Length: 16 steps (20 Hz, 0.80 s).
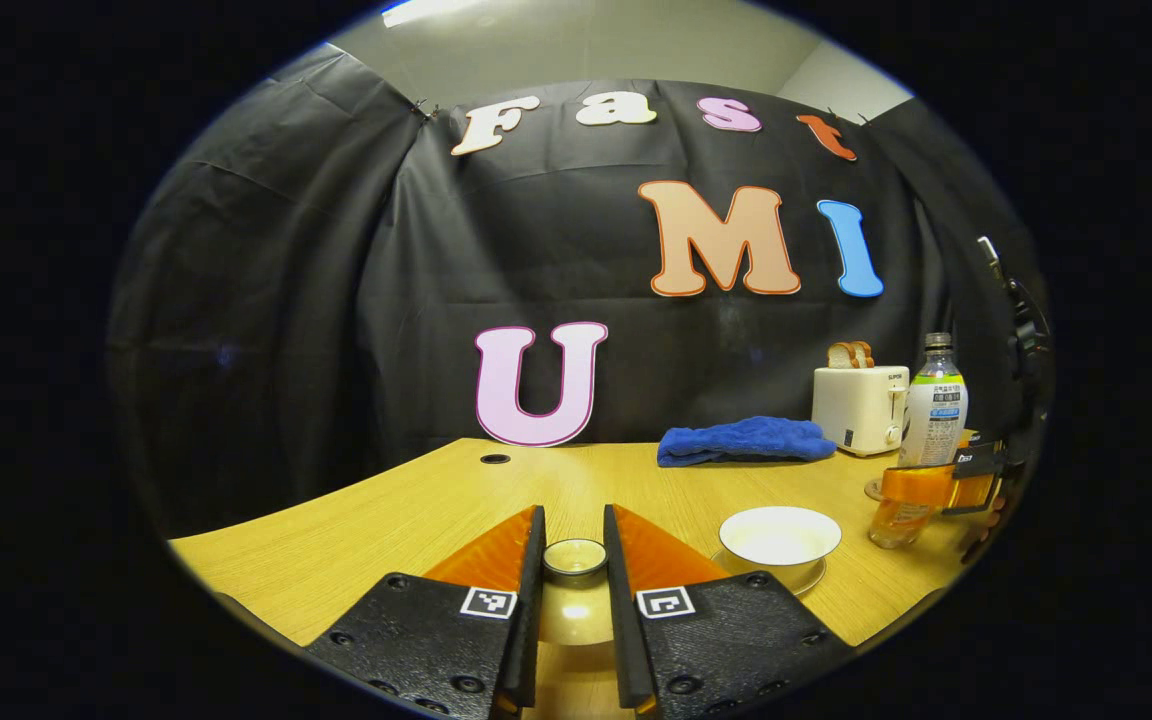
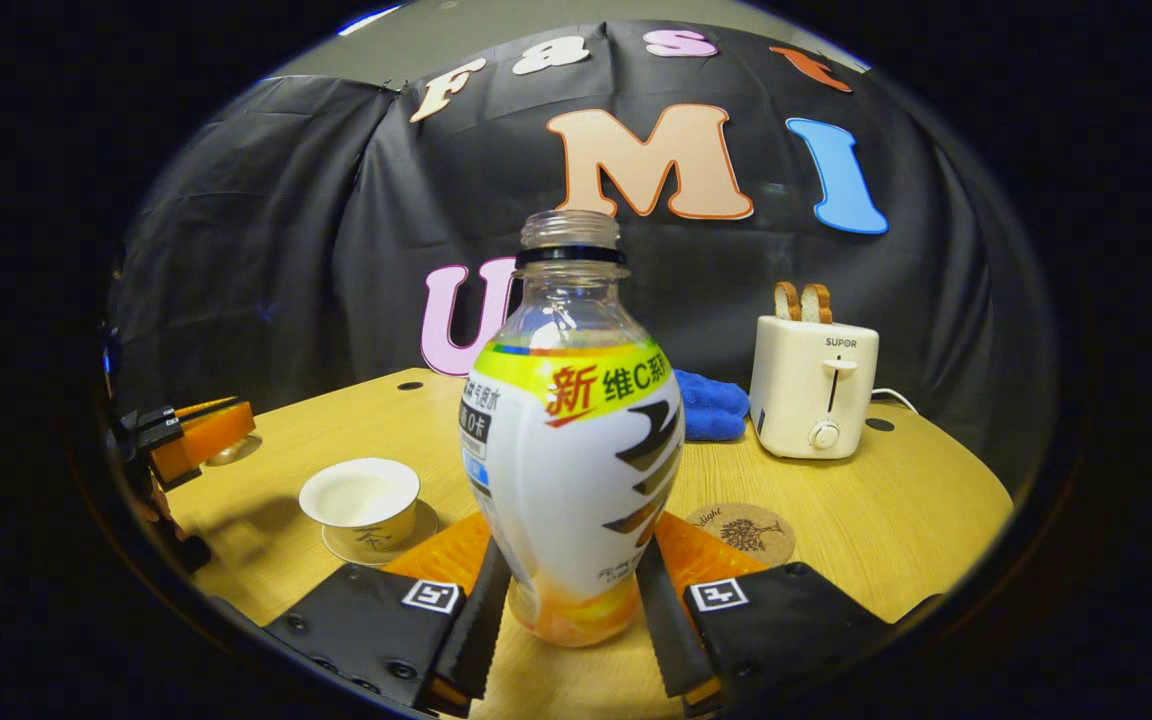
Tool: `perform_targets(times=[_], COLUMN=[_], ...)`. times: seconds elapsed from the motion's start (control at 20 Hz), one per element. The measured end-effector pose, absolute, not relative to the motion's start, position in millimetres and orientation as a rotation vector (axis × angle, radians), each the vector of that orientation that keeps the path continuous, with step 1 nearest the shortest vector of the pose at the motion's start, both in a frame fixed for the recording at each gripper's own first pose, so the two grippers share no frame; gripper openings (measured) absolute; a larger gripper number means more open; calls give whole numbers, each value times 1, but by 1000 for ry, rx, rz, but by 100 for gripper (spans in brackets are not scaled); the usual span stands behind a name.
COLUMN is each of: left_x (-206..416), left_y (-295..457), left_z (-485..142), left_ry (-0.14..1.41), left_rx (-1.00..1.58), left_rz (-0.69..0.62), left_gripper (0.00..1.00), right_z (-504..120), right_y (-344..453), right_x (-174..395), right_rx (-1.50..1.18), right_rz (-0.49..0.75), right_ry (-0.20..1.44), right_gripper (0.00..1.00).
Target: Open the teacup lid with one hand, grasp the water bottle and pour water into the teacup with the other hand; after pouring, place the water bottle on the coaster and then close the teacup lid.
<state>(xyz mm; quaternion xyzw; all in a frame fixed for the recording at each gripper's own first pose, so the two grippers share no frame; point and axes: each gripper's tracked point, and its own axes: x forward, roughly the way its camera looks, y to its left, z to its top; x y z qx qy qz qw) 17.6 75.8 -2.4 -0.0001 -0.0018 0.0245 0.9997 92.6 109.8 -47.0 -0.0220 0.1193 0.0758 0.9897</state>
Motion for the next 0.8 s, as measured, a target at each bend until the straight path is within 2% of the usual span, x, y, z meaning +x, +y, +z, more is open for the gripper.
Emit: perform_targets(times=[0.25, 0.65, 0.8], left_x=[18, 18, 18], left_y=[75, 75, 74], left_z=[-4, -5, -5], left_ry=[-4, -1, -1], left_rx=[0, -4, -3], left_rz=[49, 50, 50], left_gripper=[29, 29, 29], right_z=[-34, 63, 71], right_y=[93, 81, 83], right_x=[90, 105, 113], right_rx=[-263, -792, -918], right_rz=[101, -6, -14], right_ry=[235, 53, 42], right_gripper=[68, 67, 68])
